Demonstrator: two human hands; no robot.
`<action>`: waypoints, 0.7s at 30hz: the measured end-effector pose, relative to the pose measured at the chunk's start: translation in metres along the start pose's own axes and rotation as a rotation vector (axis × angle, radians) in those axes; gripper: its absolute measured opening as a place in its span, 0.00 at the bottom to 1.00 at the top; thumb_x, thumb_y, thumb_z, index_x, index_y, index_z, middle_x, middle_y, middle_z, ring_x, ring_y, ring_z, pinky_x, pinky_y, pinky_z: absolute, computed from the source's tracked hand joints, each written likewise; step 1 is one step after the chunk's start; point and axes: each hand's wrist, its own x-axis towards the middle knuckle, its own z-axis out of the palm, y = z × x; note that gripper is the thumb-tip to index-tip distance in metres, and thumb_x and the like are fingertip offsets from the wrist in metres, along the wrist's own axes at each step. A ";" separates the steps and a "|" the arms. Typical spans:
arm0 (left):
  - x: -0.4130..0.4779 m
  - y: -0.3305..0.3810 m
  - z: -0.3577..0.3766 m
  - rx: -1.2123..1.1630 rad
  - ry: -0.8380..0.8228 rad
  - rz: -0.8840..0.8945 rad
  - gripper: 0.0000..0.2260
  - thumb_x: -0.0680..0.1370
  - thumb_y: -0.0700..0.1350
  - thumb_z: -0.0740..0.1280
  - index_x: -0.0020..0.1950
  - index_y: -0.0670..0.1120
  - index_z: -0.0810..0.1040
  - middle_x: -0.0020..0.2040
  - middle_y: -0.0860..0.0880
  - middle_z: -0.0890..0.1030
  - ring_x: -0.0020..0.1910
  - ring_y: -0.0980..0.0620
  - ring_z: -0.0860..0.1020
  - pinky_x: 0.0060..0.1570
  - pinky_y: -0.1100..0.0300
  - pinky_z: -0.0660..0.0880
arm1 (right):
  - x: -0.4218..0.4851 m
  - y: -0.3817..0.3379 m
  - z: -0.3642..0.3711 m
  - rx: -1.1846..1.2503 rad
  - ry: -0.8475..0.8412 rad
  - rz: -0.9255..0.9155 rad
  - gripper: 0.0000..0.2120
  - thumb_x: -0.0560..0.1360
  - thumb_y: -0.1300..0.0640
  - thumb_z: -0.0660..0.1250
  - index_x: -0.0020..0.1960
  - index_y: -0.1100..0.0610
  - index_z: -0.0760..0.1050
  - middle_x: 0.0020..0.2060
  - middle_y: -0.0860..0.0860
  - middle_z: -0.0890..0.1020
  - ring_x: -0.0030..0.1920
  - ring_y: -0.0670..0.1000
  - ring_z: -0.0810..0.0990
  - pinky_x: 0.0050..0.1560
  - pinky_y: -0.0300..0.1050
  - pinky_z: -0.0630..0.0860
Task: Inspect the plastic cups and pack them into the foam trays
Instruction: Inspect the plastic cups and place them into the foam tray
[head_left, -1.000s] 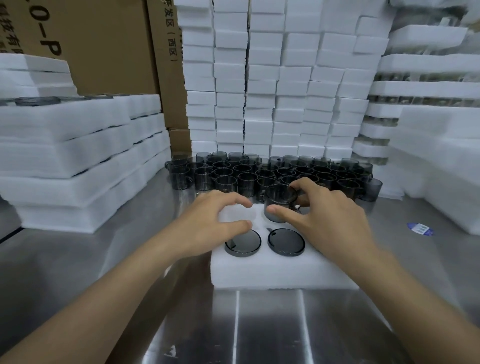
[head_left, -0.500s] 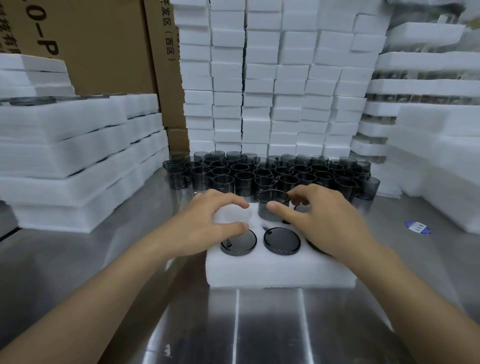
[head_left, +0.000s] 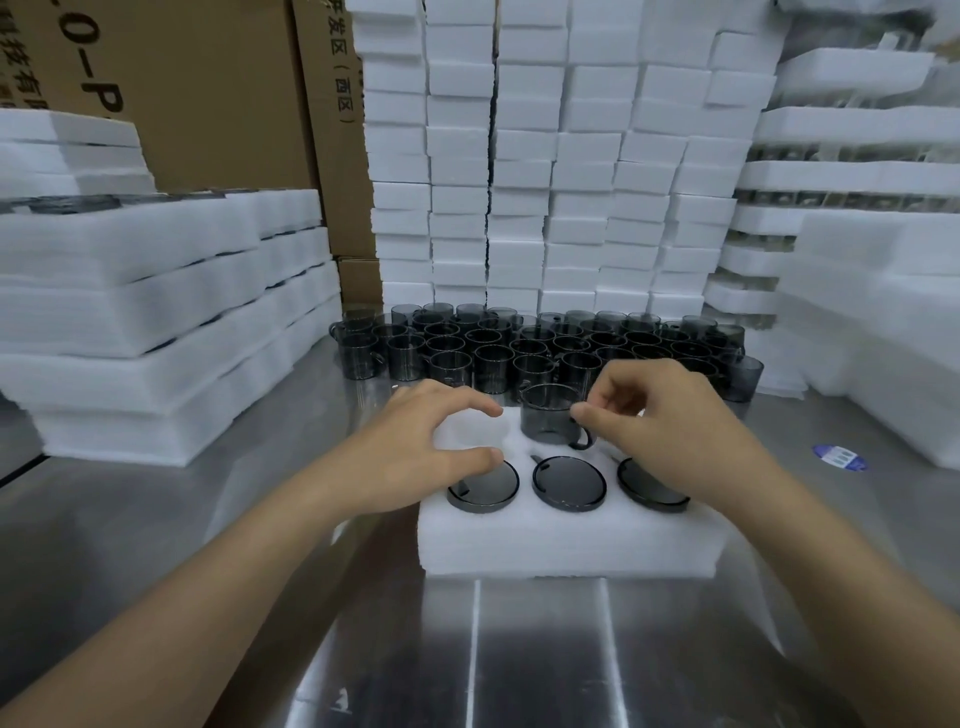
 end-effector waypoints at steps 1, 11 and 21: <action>0.000 0.000 0.000 -0.001 0.003 0.000 0.24 0.72 0.70 0.67 0.68 0.71 0.75 0.70 0.63 0.70 0.77 0.57 0.62 0.76 0.42 0.66 | 0.000 0.000 0.002 -0.004 -0.026 0.012 0.14 0.77 0.45 0.75 0.37 0.49 0.79 0.33 0.46 0.83 0.36 0.44 0.80 0.41 0.41 0.75; -0.001 0.000 0.000 -0.004 0.006 0.011 0.21 0.74 0.68 0.68 0.67 0.71 0.75 0.69 0.63 0.70 0.76 0.57 0.62 0.76 0.43 0.66 | 0.001 0.007 0.001 -0.114 -0.131 0.029 0.17 0.79 0.43 0.73 0.35 0.50 0.77 0.28 0.43 0.79 0.30 0.42 0.74 0.36 0.42 0.72; 0.000 0.001 0.000 0.008 0.018 0.014 0.19 0.79 0.65 0.70 0.70 0.69 0.74 0.71 0.61 0.70 0.77 0.56 0.61 0.77 0.44 0.65 | 0.000 0.007 0.013 -0.098 -0.007 0.042 0.19 0.74 0.30 0.69 0.56 0.40 0.83 0.36 0.41 0.82 0.40 0.41 0.79 0.44 0.49 0.80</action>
